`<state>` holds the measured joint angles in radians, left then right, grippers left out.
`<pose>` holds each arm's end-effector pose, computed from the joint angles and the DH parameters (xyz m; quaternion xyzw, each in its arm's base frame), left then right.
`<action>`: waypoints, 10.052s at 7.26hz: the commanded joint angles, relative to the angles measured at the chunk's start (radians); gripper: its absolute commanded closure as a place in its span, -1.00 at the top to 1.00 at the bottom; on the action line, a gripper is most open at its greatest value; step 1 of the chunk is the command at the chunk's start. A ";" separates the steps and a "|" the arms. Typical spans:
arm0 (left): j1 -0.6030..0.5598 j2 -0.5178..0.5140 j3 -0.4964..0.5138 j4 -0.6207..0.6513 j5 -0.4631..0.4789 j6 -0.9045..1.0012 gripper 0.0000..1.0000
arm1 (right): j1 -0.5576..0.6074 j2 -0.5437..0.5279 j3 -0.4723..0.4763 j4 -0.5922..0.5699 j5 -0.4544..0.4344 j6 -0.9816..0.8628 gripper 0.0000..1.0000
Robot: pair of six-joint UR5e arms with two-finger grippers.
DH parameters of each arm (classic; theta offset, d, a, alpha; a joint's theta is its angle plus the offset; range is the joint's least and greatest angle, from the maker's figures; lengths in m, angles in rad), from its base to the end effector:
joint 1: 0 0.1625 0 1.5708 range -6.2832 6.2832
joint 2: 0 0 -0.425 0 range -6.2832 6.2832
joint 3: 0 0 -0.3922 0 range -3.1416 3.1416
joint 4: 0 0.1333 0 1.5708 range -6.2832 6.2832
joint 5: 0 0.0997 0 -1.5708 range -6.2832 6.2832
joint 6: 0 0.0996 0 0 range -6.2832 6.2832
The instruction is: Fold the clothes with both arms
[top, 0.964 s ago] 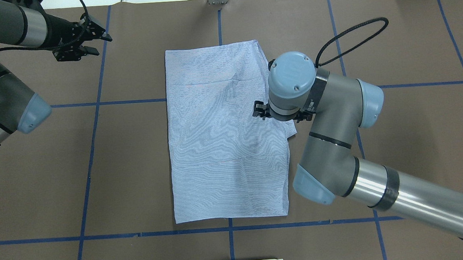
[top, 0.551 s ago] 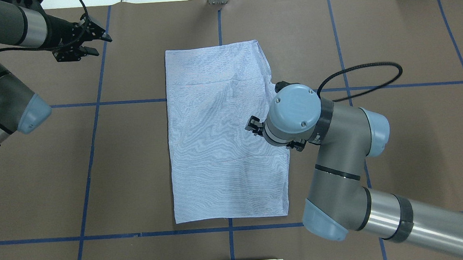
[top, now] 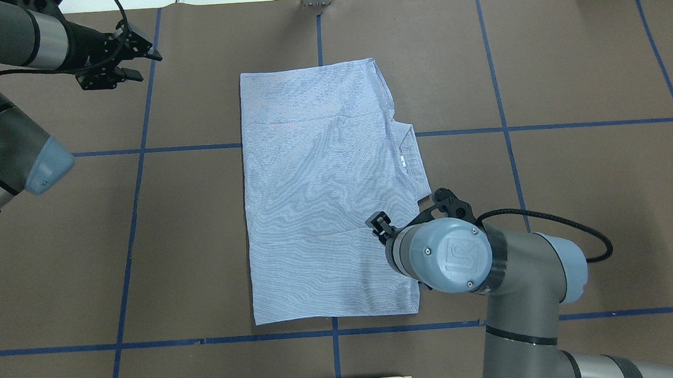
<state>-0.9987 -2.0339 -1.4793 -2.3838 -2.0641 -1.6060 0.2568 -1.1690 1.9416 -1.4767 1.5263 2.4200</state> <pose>0.2925 -0.6134 0.3410 0.0713 0.5736 -0.2791 0.7668 -0.5332 -0.2824 0.2683 -0.1032 -0.4074 0.4845 0.7672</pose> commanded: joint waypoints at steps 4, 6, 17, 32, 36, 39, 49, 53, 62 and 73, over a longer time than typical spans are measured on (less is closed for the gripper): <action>0.000 0.001 -0.003 0.000 0.001 -0.002 0.24 | -0.088 -0.037 -0.016 0.058 -0.052 0.106 0.67; 0.000 0.000 -0.003 0.002 0.001 -0.002 0.24 | -0.108 -0.037 -0.027 0.058 -0.052 0.105 0.67; -0.001 -0.003 -0.007 0.000 -0.001 -0.009 0.24 | -0.099 -0.029 -0.021 0.056 -0.044 0.094 -1.00; 0.910 0.279 -0.441 0.176 0.722 -0.675 0.22 | -0.100 -0.041 0.026 0.049 -0.037 0.091 -1.00; 0.911 0.259 -0.426 0.178 0.723 -0.680 -0.17 | -0.099 -0.046 0.026 0.049 -0.037 0.091 -1.00; 0.911 0.258 -0.427 0.178 0.723 -0.716 -1.00 | -0.100 -0.044 0.030 0.049 -0.037 0.091 -1.00; 1.002 0.316 -0.775 0.313 0.736 -0.801 -1.00 | -0.212 -0.166 0.347 -0.078 -0.057 0.110 -1.00; 0.909 0.249 -0.754 0.316 0.723 -0.686 -1.00 | -0.050 -0.062 0.289 -0.085 -0.008 0.077 -1.00; 0.393 -0.060 -0.333 0.347 0.397 -0.416 -1.00 | 0.347 0.250 -0.116 -0.099 0.247 -0.217 -1.00; 0.281 -0.241 0.121 0.095 0.361 -0.359 -1.00 | 0.510 0.494 -0.622 0.010 0.370 -0.393 -1.00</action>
<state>-0.7136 -2.2612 -1.4119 -2.2586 -1.7032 -1.9762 0.7611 -0.7065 1.3867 -1.4780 1.8948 2.0452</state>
